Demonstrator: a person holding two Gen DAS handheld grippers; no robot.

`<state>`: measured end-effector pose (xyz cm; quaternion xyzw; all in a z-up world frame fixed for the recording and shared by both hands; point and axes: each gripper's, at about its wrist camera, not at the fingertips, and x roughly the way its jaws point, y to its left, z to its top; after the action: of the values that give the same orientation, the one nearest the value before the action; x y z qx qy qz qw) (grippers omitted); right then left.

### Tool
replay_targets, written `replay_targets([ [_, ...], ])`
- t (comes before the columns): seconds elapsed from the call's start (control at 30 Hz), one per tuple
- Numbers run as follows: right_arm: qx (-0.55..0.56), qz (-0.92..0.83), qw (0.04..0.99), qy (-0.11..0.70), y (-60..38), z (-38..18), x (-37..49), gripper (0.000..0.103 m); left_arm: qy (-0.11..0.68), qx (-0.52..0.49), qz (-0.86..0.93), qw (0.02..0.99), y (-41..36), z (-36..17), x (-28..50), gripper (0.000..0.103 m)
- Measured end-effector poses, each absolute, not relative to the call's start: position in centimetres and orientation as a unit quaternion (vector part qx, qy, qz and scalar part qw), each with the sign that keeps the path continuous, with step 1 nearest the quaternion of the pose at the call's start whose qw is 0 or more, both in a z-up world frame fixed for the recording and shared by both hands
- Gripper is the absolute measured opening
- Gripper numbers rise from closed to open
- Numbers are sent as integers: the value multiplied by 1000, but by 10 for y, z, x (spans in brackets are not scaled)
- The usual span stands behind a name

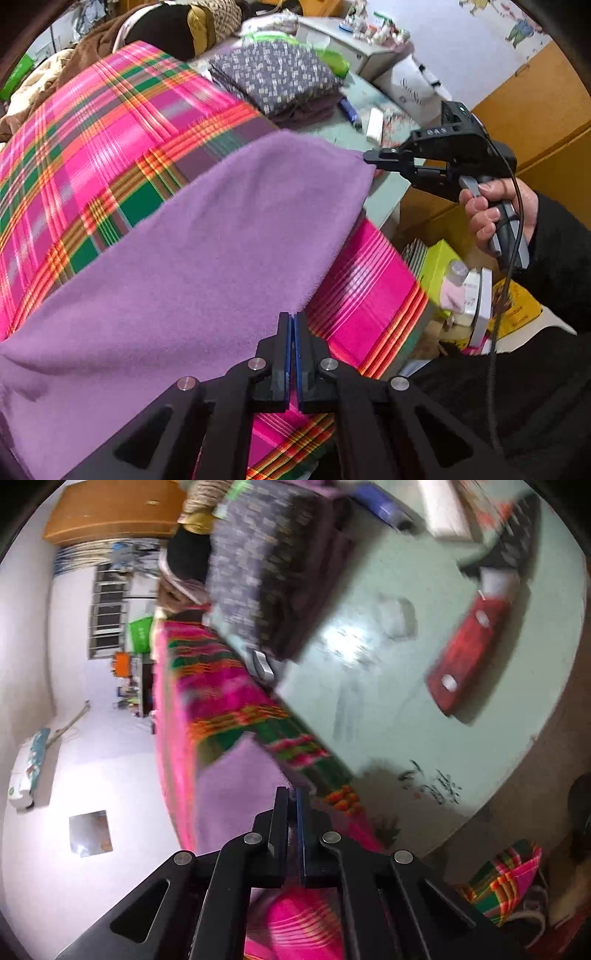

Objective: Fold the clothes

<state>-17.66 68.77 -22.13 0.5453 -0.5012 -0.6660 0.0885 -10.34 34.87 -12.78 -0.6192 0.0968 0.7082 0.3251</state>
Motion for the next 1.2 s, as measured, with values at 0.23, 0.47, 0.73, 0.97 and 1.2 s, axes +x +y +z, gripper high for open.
replay_targets([
  [0.23, 582, -665, 74, -462, 688, -240, -178, 4, 104, -646, 682, 326, 356, -162, -107, 1],
  [0.47, 604, -661, 71, -440, 676, -254, -177, 4, 111, -650, 680, 322, 355, -173, -107, 1],
  [0.73, 592, -691, 90, -406, 675, -231, -206, 14, 95, -638, 670, 368, 359, -146, -99, 2],
  [0.97, 611, -682, 147, -375, 639, -239, -249, 17, 60, -644, 702, 299, 335, -152, -121, 2],
  [1.2, 652, -676, 100, -329, 644, -261, -256, 12, 40, -673, 693, 255, 313, -175, -124, 2],
])
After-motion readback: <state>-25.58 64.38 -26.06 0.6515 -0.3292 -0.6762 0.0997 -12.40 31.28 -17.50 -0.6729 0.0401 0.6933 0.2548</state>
